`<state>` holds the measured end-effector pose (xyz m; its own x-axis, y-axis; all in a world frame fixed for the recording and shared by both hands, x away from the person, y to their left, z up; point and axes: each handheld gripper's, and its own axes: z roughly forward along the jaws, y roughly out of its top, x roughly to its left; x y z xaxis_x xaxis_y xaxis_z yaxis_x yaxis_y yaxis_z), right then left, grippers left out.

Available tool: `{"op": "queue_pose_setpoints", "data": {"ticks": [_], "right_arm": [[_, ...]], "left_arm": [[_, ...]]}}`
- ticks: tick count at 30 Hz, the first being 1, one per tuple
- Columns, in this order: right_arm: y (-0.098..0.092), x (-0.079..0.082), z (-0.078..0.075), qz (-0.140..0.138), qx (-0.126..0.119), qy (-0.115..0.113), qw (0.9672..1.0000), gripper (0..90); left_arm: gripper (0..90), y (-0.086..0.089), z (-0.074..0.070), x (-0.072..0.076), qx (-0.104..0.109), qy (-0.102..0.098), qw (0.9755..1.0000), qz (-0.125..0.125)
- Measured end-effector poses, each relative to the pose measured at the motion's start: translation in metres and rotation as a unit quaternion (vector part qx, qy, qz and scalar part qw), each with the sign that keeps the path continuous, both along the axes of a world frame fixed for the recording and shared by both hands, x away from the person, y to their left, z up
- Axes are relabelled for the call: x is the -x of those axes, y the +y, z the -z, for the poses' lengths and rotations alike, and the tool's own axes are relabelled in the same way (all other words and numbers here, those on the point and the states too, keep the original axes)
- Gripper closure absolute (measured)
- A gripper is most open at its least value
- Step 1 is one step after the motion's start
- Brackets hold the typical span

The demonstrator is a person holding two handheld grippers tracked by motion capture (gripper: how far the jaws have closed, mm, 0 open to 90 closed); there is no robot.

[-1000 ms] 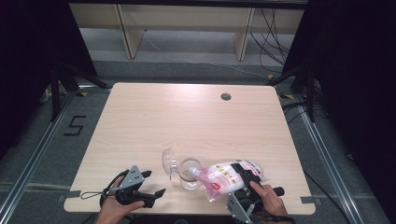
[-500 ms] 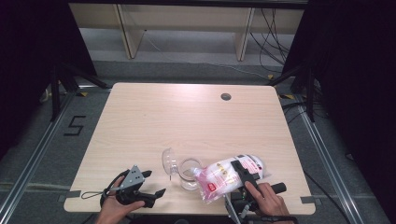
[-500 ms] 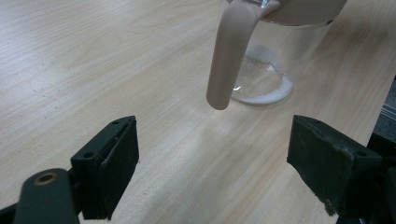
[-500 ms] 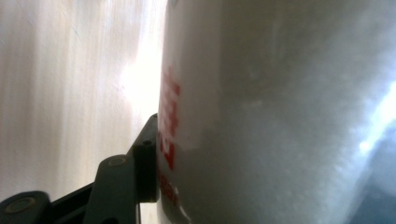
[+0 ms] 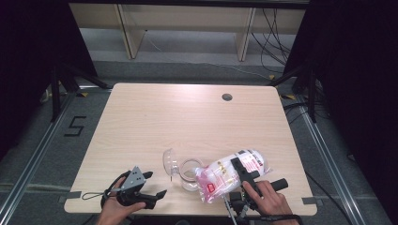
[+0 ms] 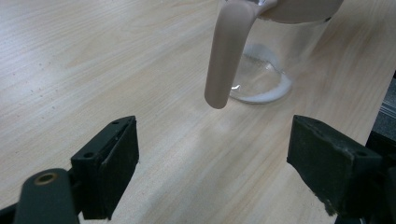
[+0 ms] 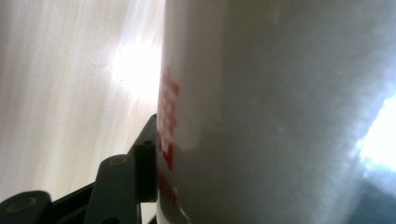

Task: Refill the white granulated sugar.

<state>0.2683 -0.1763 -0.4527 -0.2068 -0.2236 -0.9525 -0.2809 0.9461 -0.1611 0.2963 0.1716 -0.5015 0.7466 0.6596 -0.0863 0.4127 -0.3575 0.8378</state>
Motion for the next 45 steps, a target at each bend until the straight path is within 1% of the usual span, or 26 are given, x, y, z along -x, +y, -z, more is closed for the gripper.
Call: {"op": "queue_pose_setpoints", "data": {"ticks": [1, 2, 3, 4, 5, 6, 8, 10, 11, 14, 15, 19, 20, 23, 26, 27, 29, 30, 31, 33, 36, 37, 41, 42, 44, 45], "right_arm": [[0.0016, -0.0004, -0.0036, -0.009, 0.017, -0.004, 0.9998, 46.2], [0.0019, -0.0001, -0.0044, -0.008, 0.010, -0.002, 0.9999, 46.3], [0.0028, -0.0021, -0.0056, -0.022, 0.017, -0.012, 0.9995, 46.4], [0.0028, -0.0021, -0.0056, -0.022, 0.017, -0.012, 0.9995, 46.4], [0.0024, -0.0006, -0.0027, -0.004, 0.012, -0.005, 0.9999, 46.4], [0.0024, -0.0006, -0.0027, -0.004, 0.012, -0.005, 0.9999, 46.4], [0.0044, -0.0026, -0.0042, -0.015, 0.029, -0.012, 0.9994, 46.5], [0.0049, -0.0034, -0.0050, -0.022, 0.035, -0.017, 0.9990, 46.6], [0.0045, -0.0023, -0.0039, -0.012, 0.030, -0.012, 0.9994, 46.6], [0.0039, -0.0028, -0.0024, -0.015, 0.023, -0.014, 0.9995, 46.7], [0.0043, -0.0029, -0.0036, -0.013, 0.032, -0.012, 0.9993, 46.7], [0.0044, -0.0036, -0.0057, -0.015, 0.042, -0.018, 0.9989, 46.8], [0.0029, -0.0030, -0.0033, -0.006, 0.026, -0.015, 0.9995, 46.8], [0.0032, -0.0032, -0.0055, -0.010, 0.040, -0.021, 0.9989, 46.9], [0.0031, -0.0028, -0.0061, -0.010, 0.040, -0.022, 0.9989, 47.0], [0.0041, -0.0034, -0.0076, -0.017, 0.051, -0.024, 0.9983, 47.0], [0.0045, -0.0035, -0.0083, -0.021, 0.053, -0.027, 0.9980, 47.0], [0.0024, -0.0022, -0.0048, -0.006, 0.027, -0.019, 0.9994, 47.0], [0.0037, -0.0031, -0.0068, -0.015, 0.044, -0.023, 0.9986, 47.1], [0.0043, -0.0033, -0.0084, -0.016, 0.054, -0.028, 0.9980, 47.1], [0.0043, -0.0039, -0.0093, -0.016, 0.057, -0.029, 0.9979, 47.2], [0.0047, -0.0044, -0.0102, -0.020, 0.061, -0.033, 0.9974, 47.2], [0.0045, -0.0040, -0.0094, -0.016, 0.063, -0.031, 0.9974, 47.3], [0.0049, -0.0041, -0.0096, -0.018, 0.063, -0.030, 0.9974, 47.3], [0.0048, -0.0038, -0.0090, -0.013, 0.059, -0.028, 0.9978, 47.3], [0.0046, -0.0035, -0.0081, -0.013, 0.052, -0.026, 0.9982, 47.4]], "left_arm": [[16.3, -0.0001, 0.0002, -0.0002, 0.000, 0.000, 1.0000, 0.000], [16.3, -0.0005, 0.0004, -0.0001, 0.003, 0.002, 1.0000, 0.001], [16.3, -0.0008, 0.0008, 0.0001, 0.005, 0.002, 1.0000, 0.001], [16.3, -0.0008, 0.0008, 0.0001, 0.005, 0.002, 1.0000, 0.001], [16.4, -0.0001, 0.0005, -0.0002, -0.002, 0.000, 1.0000, 0.005], [16.3, -0.0001, 0.0005, -0.0002, -0.002, 0.000, 1.0000, 0.005], [16.4, -0.0008, 0.0009, 0.0001, 0.004, 0.001, 1.0000, 0.001], [16.4, -0.0009, 0.0009, 0.0002, 0.005, 0.002, 1.0000, 0.001], [16.3, -0.0005, 0.0009, 0.0000, 0.001, 0.001, 1.0000, 0.002], [16.4, -0.0007, 0.0007, 0.0001, -0.001, 0.002, 1.0000, 0.003], [16.3, -0.0014, 0.0009, 0.0004, 0.002, 0.002, 1.0000, 0.002], [16.4, -0.0013, 0.0010, 0.0003, 0.004, 0.003, 1.0000, 0.001], [16.4, -0.0013, 0.0011, 0.0002, 0.004, 0.003, 1.0000, 0.001], [16.4, -0.0015, 0.0010, 0.0003, 0.002, 0.002, 1.0000, 0.002], [16.4, -0.0011, 0.0006, 0.0003, 0.000, 0.003, 1.0000, 0.004], [16.4, -0.0007, 0.0005, 0.0002, -0.002, 0.002, 1.0000, 0.004], [16.3, -0.0007, 0.0004, 0.0002, -0.002, 0.001, 1.0000, 0.004], [16.3, -0.0010, 0.0006, 0.0004, 0.001, 0.002, 1.0000, 0.003], [16.4, -0.0010, 0.0006, 0.0004, 0.001, 0.002, 1.0000, 0.003], [16.4, -0.0016, 0.0009, 0.0006, 0.006, 0.002, 1.0000, 0.000], [16.4, -0.0015, 0.0010, 0.0004, 0.006, 0.002, 1.0000, 0.001], [16.4, -0.0016, 0.0009, 0.0005, 0.006, 0.002, 1.0000, 0.001], [16.4, -0.0009, 0.0001, 0.0007, -0.003, 0.000, 1.0000, 0.002], [16.4, -0.0019, 0.0004, 0.0011, 0.004, -0.001, 1.0000, 0.001], [16.4, -0.0016, 0.0001, 0.0011, 0.001, 0.000, 1.0000, 0.002], [16.4, -0.0020, 0.0005, 0.0009, 0.004, -0.004, 1.0000, 0.002]]}}
